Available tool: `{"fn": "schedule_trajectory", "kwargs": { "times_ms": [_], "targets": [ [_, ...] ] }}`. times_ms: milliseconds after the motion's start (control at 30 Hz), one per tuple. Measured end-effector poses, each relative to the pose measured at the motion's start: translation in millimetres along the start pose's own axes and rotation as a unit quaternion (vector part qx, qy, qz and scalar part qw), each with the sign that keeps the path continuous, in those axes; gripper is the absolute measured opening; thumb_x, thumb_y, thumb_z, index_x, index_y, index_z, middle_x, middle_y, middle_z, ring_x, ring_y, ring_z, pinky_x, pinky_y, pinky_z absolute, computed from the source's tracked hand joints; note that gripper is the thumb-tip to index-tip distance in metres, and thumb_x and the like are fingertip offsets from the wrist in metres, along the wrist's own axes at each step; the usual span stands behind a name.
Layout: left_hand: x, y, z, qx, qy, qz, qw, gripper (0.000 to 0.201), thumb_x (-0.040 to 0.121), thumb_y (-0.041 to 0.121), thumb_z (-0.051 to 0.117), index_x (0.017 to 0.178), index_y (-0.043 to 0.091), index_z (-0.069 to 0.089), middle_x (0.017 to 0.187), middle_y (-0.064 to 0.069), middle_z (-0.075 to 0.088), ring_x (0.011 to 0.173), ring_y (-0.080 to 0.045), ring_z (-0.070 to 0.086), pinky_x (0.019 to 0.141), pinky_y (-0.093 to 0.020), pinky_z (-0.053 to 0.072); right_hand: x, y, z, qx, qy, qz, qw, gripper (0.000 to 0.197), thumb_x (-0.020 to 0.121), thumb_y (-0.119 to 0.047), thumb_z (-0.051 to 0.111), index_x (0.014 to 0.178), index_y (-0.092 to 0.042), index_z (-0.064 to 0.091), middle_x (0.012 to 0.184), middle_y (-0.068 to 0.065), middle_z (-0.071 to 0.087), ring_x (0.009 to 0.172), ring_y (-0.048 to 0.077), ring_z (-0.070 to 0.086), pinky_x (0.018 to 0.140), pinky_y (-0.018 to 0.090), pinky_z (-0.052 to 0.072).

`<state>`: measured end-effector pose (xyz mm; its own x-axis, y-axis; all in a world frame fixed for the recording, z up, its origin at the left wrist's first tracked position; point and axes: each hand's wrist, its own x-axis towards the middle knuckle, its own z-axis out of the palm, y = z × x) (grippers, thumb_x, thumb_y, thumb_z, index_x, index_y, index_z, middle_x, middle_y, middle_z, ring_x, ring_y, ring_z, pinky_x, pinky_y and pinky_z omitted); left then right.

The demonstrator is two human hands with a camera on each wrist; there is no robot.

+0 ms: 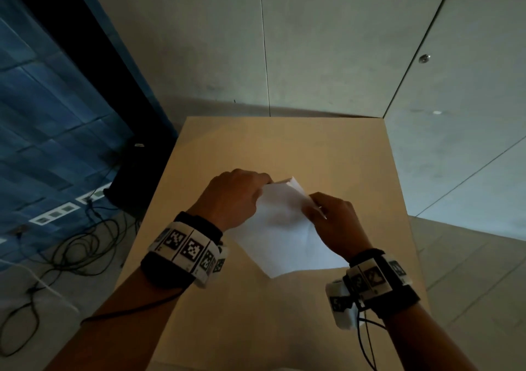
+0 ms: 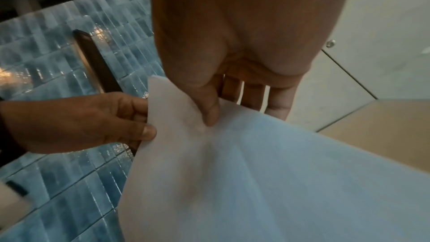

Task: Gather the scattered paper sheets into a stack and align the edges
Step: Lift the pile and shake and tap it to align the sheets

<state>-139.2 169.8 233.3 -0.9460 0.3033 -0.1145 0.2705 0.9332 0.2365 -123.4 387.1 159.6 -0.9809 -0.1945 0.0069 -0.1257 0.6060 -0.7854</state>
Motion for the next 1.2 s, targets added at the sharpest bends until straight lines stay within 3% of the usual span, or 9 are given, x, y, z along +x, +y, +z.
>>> {"fn": "schedule_trajectory", "kwargs": {
  "times_ms": [133,267,400,467,567,700,900,1033,1200],
  "targets": [
    [-11.3,-15.3,7.6,-0.081,-0.013,-0.03,0.996,0.028,0.095,0.032,0.051,0.122,0.032,0.057,0.116,0.002,0.068,0.103,-0.021,0.064,0.084,-0.039,0.054,-4.7,11.8,0.0,0.016,0.015,0.02,1.0,0.015,0.091,-0.021,0.057,0.078,-0.016,0.062,0.069,0.0,0.063,0.066,0.019,0.056,0.061,0.032,0.044],
    [-26.6,-35.5,25.4,-0.171,0.025,-0.098,0.98,0.041,0.092,0.03,0.061,0.132,0.027,0.051,0.127,0.0,0.061,0.116,-0.021,0.059,0.093,-0.04,0.051,-5.4,31.6,-7.1,0.088,0.012,0.07,0.994,0.017,0.085,-0.031,0.057,0.088,-0.017,0.066,0.083,0.006,0.071,0.083,0.028,0.066,0.076,0.049,0.055],
    [-37.2,-34.3,50.4,-0.472,0.153,-0.192,0.847,0.084,0.08,0.019,0.076,0.147,0.031,0.027,0.138,0.004,0.048,0.12,-0.014,0.051,0.097,-0.034,0.047,-6.0,37.9,-7.1,0.172,0.029,0.091,0.981,0.027,0.08,-0.04,0.057,0.094,-0.018,0.066,0.092,0.008,0.072,0.092,0.033,0.067,0.084,0.059,0.052],
    [-38.9,-29.0,66.0,-0.539,0.155,-0.209,0.801,0.077,0.082,0.016,0.074,0.146,0.026,0.032,0.135,0.001,0.053,0.118,-0.017,0.056,0.094,-0.032,0.05,-6.3,35.5,-6.4,0.218,0.049,0.096,0.97,0.027,0.081,-0.037,0.059,0.095,-0.015,0.067,0.094,0.012,0.072,0.094,0.036,0.067,0.085,0.06,0.052],
    [-39.8,-21.2,86.7,-0.505,0.143,-0.21,0.825,0.048,0.089,0.014,0.066,0.134,0.018,0.05,0.12,0.0,0.065,0.112,-0.019,0.062,0.09,-0.032,0.053,-6.7,31.5,-3.7,0.251,0.086,0.1,0.959,0.027,0.082,-0.035,0.06,0.092,-0.01,0.064,0.092,0.019,0.069,0.09,0.041,0.065,0.083,0.061,0.053],
    [-35.5,-12.7,93.2,-0.442,0.226,-0.218,0.84,0.031,0.094,0.013,0.056,0.125,0.014,0.058,0.11,-0.001,0.067,0.104,-0.018,0.064,0.086,-0.031,0.052,-10.6,29.6,3.9,0.226,0.141,0.081,0.961,0.019,0.088,-0.032,0.057,0.083,-0.013,0.061,0.082,0.021,0.065,0.073,0.031,0.061,0.068,0.05,0.052],
    [-38.5,-6.6,106.3,-0.407,0.311,-0.172,0.841,0.028,0.095,0.011,0.057,0.122,0.008,0.059,0.104,0.007,0.065,0.098,-0.008,0.064,0.081,-0.006,0.048,-22.0,31.2,19.1,0.239,0.183,0.057,0.952,0.017,0.095,-0.023,0.054,0.098,-0.036,0.064,0.095,-0.004,0.071,0.088,0.009,0.066,0.077,0.028,0.054],
    [-44.6,-14.3,138.8,-0.408,0.24,-0.196,0.859,0.039,0.096,0.013,0.054,0.134,0.011,0.05,0.114,0.002,0.063,0.109,-0.015,0.062,0.089,-0.024,0.049,-28.7,54.2,42.4,0.162,0.143,0.089,0.972,0.028,0.094,-0.012,0.054,0.113,-0.033,0.057,0.1,-0.01,0.067,0.096,0.01,0.063,0.08,0.022,0.047],
    [-48.3,-15.7,158.0,-0.387,0.198,-0.232,0.87,0.036,0.101,0.016,0.044,0.136,0.016,0.047,0.108,0.004,0.061,0.1,-0.016,0.06,0.081,-0.022,0.044,-29.9,68.8,61.4,0.098,0.096,0.155,0.978,0.029,0.096,-0.013,0.05,0.124,-0.013,0.058,0.112,0.007,0.068,0.106,0.024,0.062,0.082,0.026,0.041]
  ]
}}
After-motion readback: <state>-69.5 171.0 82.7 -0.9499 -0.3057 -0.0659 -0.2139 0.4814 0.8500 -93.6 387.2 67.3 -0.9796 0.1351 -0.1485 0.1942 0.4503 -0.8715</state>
